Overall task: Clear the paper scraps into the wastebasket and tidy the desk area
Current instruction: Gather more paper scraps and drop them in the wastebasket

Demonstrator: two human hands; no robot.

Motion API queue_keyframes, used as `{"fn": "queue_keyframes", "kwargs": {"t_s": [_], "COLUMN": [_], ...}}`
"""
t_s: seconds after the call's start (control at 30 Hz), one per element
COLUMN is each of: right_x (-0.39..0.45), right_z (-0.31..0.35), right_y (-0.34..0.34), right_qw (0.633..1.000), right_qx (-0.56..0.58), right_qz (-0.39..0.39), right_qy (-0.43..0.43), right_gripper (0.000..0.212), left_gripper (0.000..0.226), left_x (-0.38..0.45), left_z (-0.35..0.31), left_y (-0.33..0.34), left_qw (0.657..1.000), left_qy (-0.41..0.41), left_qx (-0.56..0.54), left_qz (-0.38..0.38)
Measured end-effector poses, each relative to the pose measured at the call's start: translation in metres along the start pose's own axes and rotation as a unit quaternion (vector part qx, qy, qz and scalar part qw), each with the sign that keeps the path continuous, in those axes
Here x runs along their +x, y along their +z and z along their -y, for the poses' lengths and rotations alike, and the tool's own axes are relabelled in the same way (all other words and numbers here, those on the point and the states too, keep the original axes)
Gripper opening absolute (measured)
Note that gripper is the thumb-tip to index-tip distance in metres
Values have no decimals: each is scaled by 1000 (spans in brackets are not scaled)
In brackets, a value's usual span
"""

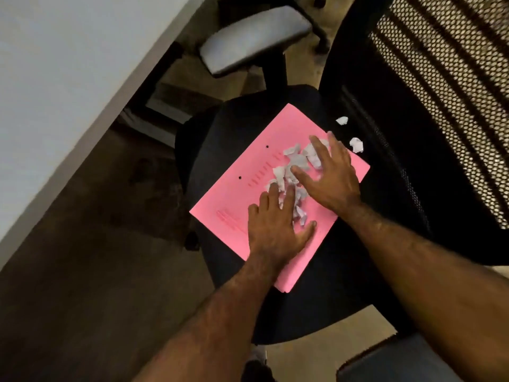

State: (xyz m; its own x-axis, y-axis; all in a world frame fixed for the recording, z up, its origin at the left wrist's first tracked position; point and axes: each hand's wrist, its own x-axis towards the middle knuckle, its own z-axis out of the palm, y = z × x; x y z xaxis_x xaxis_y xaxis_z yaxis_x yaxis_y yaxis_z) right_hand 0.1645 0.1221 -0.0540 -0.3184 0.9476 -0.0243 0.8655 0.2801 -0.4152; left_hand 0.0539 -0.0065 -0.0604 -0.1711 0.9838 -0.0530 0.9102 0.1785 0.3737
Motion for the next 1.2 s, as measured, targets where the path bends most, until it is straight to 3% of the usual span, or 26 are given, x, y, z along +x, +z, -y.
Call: {"fn": "queue_keyframes", "kwargs": {"t_s": [0.13,0.43,0.7,0.97,1.1,1.2], "right_x": [12,-10,-30,-40,-42,-42], "right_z": [1,-1,5,12,15,17], "right_y": [20,41,46,50,53,50], "right_qw": [999,990,979,963,968,980], "right_qx": [-3,-63,-116,-115,-77,-49], "right_qz": [10,-85,-84,-57,-60,-76], "right_qy": [-47,-94,-148,-235,-232,-177], "right_gripper": [72,37,35,37,35,37], "left_gripper": [56,25,37,37,29,28], "left_x": [8,20,24,21,19,19], "left_z": [14,40,43,51,57,57], "left_y": [9,4,-8,-14,-14,-19], "left_qw": [998,995,997,999,999,990], "left_qy": [51,88,41,8,-7,-61], "left_qx": [32,45,43,-5,-32,-112], "left_qz": [-17,-7,52,46,16,-63]}}
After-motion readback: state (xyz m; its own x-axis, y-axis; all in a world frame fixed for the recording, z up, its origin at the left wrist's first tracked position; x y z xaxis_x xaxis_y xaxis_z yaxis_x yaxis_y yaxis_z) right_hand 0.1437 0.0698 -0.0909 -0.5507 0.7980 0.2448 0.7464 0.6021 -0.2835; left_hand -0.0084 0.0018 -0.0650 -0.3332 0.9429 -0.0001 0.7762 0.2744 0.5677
